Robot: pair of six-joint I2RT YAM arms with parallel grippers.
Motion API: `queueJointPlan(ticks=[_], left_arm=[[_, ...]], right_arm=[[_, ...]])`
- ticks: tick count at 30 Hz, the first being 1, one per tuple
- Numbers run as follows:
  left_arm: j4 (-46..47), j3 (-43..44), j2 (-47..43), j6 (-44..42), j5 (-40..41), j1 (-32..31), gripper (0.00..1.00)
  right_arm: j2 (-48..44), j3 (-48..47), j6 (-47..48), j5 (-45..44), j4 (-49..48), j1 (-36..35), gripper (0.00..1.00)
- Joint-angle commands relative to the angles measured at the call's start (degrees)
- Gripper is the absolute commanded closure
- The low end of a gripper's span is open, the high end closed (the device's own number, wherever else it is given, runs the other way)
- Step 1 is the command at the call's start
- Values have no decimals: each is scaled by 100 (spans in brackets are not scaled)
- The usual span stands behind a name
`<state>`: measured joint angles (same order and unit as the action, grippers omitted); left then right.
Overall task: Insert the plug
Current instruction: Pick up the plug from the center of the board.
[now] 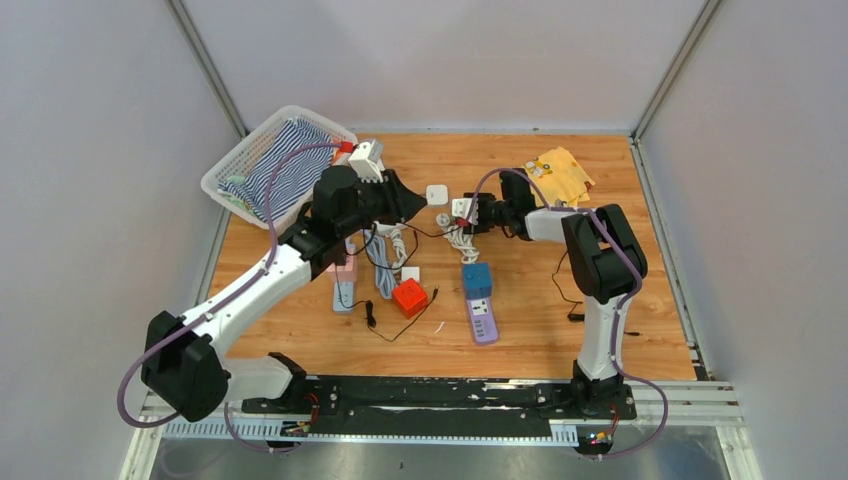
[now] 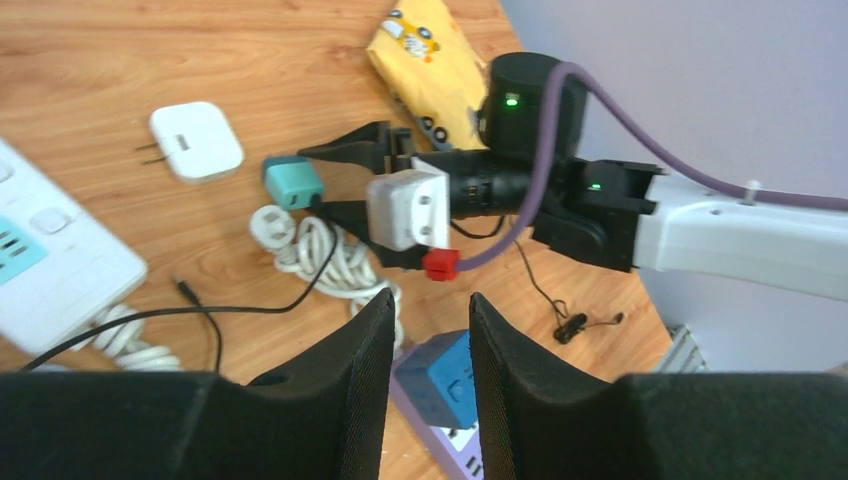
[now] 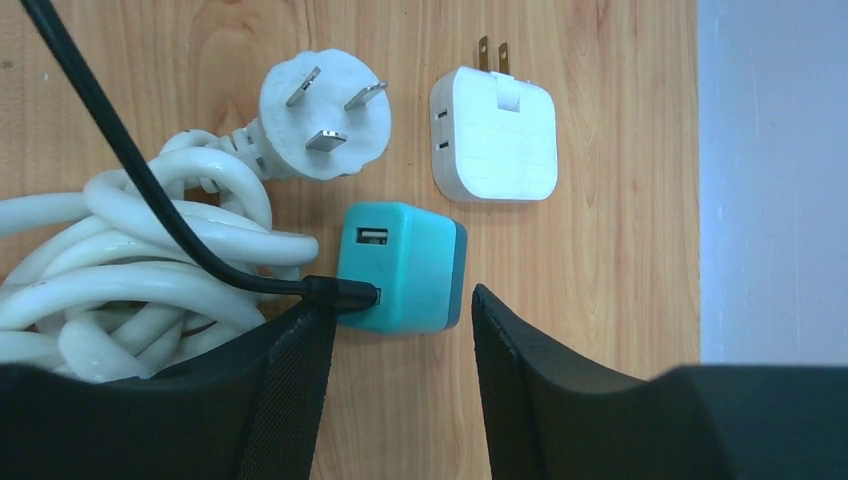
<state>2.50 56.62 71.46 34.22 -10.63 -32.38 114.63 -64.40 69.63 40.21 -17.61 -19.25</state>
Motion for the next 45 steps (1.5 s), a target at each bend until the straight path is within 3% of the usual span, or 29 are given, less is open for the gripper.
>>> queueJointPlan(ticks=[1, 6, 9, 11, 15, 19, 28, 35, 38, 41, 45], left_arm=[[13, -230, 106, -27, -2, 332, 63], [13, -351, 278, 14, -262, 502, 62], [13, -411, 262, -56, -242, 530, 61], [13, -431, 225, -155, -251, 540, 59], [-143, -471, 62, -348, -223, 566, 55], [-1061, -157, -138, -914, 98, 566, 50], [-2043, -75, -978, -1912, 607, 566, 29], [-2070, -350, -1632, -2121, 419, 566, 2], [-2150, -431, -1877, -2285, 408, 566, 0], [-2384, -409, -1996, -2501, 499, 566, 0], [-2497, -486, -2110, -2578, 562, 566, 0]], right_arm=[[86, 39, 368, 451, 1, -140, 46], [193, 190, 517, 460, -394, -212, 43], [278, 182, 544, 436, -466, -273, 49], [261, 234, 389, 392, -679, -294, 56], [62, 463, -344, 233, -1557, -281, 85], [-300, 499, -1017, 80, -1755, -256, 98], [-1421, 842, -2608, -926, -1975, -319, 100], [-2650, 750, -4530, -2801, -411, -484, 100], [-3320, 1056, -5111, -3389, -18, -557, 100], [-3897, 1182, -5695, -4586, 661, -552, 100], [-4166, 755, -6068, -5756, 1634, -177, 100]])
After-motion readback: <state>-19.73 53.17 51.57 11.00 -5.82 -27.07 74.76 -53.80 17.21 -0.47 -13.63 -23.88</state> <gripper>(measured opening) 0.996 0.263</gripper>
